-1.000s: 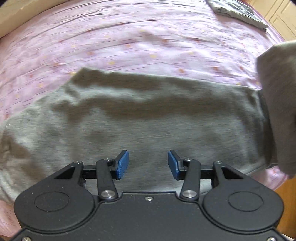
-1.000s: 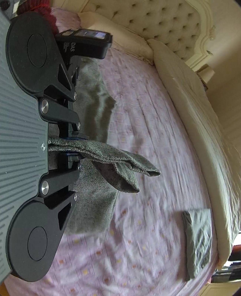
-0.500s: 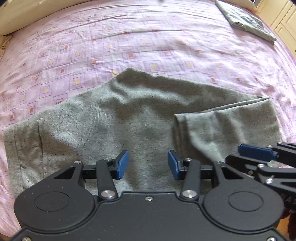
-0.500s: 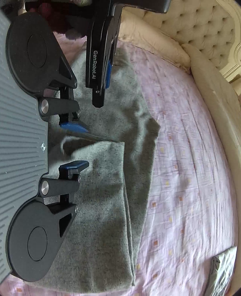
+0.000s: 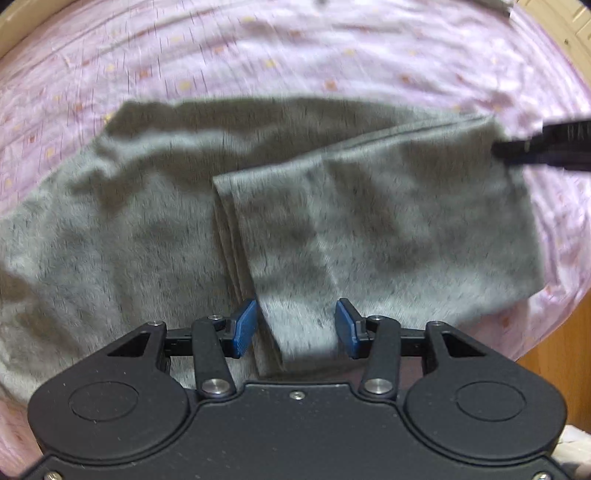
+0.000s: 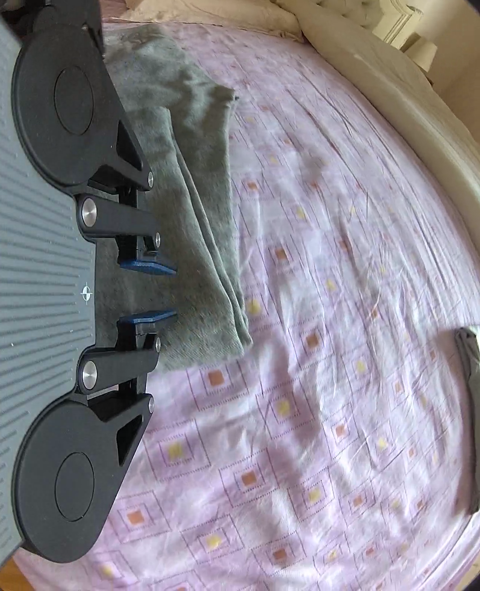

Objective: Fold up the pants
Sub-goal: 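Open the right gripper and smooth the folded pants with both grippers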

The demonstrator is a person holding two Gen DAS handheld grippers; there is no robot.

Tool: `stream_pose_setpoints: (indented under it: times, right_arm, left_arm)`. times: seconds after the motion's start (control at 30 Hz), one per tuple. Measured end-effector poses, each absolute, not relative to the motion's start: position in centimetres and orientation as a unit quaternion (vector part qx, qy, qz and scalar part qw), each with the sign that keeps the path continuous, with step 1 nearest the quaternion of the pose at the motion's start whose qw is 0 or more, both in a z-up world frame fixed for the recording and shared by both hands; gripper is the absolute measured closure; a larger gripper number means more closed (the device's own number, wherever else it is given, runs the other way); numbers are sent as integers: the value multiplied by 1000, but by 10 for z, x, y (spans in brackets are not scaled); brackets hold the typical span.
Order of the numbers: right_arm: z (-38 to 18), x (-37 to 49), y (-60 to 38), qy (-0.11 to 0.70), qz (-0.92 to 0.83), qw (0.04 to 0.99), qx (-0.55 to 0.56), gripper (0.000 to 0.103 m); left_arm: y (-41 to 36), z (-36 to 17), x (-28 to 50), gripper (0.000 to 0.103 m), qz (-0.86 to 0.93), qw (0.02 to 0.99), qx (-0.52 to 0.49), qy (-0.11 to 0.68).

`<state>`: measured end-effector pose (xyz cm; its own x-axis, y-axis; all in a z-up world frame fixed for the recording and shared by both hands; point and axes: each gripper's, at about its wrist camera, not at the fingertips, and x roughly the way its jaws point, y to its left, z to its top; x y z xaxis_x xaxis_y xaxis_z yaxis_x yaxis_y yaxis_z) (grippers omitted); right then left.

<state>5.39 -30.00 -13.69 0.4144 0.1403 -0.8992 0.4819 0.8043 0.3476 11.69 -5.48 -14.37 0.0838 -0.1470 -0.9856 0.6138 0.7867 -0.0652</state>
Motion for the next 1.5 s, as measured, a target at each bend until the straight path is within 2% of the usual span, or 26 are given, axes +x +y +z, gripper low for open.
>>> stream_pose_setpoints:
  times: [0.13,0.43,0.63,0.97,1.5]
  right_arm:
    - [-153,66,-318,548,-96,776,298,82]
    - [-131,27,-292,566,15,786,249,82]
    - [-166,-1,-273,627,32,745,226,82]
    - [-127,14,-247,577,50,787,211,82]
    - [-117,105,-109,559,81,798,210,82]
  left_arm:
    - [-48,-155,114,45,-222,712,191,638]
    - [-9,-114,120,47,-157,755,127,624]
    - [36,-112,113,47,-80,757,80,644]
    - [117,-104,112,47,0,768,37,639]
    - [214,-115,193,45,-34,783,51,619]
